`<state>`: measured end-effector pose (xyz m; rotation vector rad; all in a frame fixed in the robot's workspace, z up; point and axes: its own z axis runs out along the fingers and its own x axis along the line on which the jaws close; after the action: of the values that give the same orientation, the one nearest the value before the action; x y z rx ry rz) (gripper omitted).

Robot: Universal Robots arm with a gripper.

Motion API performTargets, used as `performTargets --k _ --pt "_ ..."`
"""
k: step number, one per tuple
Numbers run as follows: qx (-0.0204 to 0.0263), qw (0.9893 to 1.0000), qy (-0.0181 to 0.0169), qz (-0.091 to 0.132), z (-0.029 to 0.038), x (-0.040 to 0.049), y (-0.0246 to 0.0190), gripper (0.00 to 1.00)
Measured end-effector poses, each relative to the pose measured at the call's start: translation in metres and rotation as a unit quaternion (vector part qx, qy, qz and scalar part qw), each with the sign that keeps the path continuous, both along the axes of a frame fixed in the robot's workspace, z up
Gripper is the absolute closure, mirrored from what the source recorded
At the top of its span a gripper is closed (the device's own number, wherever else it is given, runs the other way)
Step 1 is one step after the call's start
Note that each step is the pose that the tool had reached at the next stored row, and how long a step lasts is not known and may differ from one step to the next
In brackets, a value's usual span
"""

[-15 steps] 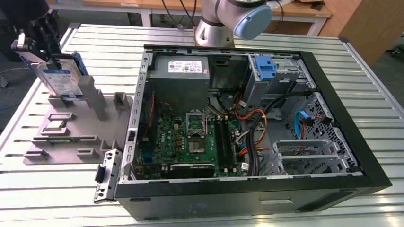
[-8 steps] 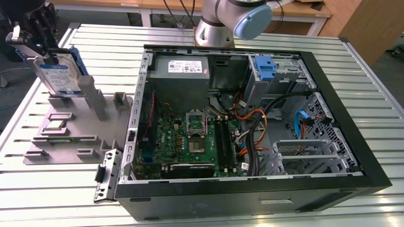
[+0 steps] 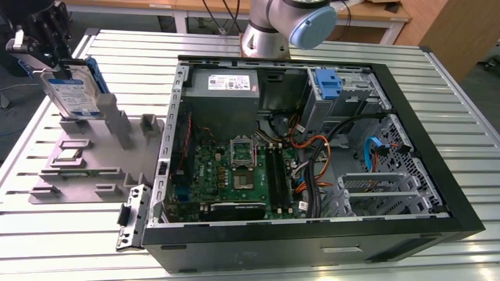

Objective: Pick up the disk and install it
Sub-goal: 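Pick up the disk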

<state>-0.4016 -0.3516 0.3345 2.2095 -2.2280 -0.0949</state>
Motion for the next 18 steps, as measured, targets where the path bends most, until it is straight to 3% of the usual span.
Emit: performTargets --k 9,18 --pt "-0.0003 1.0000 0.0002 0.000 0.0012 0.0000 0.0001 0.65" --pt "-0.0002 1.0000 0.0000 0.000 0.0205 0.0001 0.0000 0.65"
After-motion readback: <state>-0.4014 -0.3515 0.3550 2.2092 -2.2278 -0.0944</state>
